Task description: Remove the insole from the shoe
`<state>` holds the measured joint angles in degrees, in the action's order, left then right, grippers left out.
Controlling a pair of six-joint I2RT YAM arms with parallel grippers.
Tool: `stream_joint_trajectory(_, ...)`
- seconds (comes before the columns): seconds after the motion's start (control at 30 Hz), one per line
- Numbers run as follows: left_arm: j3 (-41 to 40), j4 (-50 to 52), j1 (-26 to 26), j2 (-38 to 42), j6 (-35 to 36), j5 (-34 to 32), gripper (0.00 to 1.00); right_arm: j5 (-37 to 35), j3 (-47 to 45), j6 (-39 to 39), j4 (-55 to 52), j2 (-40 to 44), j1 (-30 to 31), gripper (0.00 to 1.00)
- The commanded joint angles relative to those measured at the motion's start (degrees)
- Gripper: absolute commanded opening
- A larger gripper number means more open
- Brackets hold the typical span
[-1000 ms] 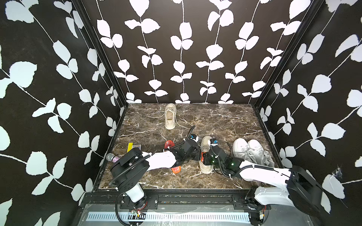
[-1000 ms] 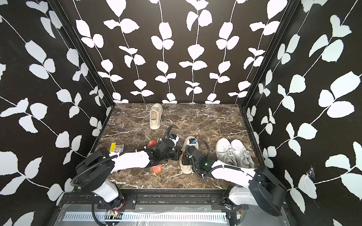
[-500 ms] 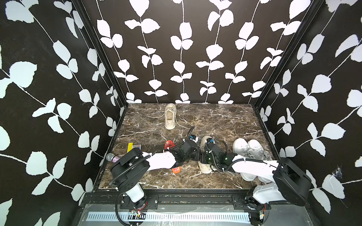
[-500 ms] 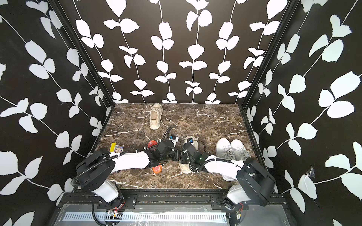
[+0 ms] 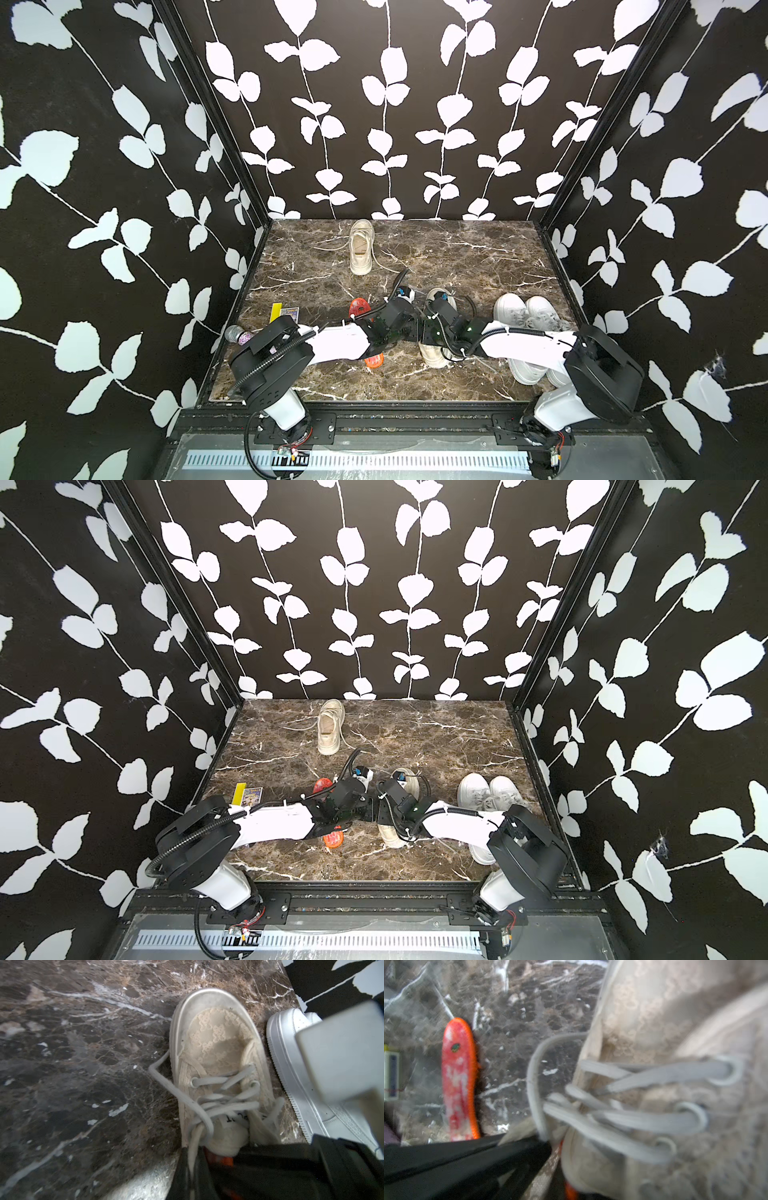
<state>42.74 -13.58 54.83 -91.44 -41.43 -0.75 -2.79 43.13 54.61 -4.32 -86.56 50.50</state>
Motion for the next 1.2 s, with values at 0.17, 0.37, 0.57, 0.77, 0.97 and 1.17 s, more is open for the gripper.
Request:
stream_joint_trajectory(0.17,0.06,4.2,1.33,0.27,-0.45,-1.31,0.0,3.83,-4.79,-0.55,15.39,6.17,-0.16,0.0)
stream_joint_trajectory(0.37,0.21,6.74,1.33,2.1,1.76,-2.36,0.0,0.65,-10.65,-0.73,24.45,14.83,-0.16,0.0)
stream_joint_trajectory(0.57,0.06,7.85,1.33,3.32,4.26,-0.66,0.13,-2.79,-13.72,0.49,27.02,16.85,-0.15,0.0)
stream_joint_trajectory(0.77,-0.42,8.99,1.84,4.16,6.99,2.38,0.25,-2.94,-14.72,1.03,28.79,17.2,-0.18,0.0)
stream_joint_trajectory(0.97,-0.1,13.16,2.56,4.66,9.29,3.27,0.3,-4.5,-15.41,0.2,28.85,19.33,-0.17,0.0)
stream_joint_trajectory(1.17,1.92,17.58,2.57,2.14,10.58,2.82,0.28,-4.6,-15.91,-0.27,29.54,20.5,0.0,0.0)
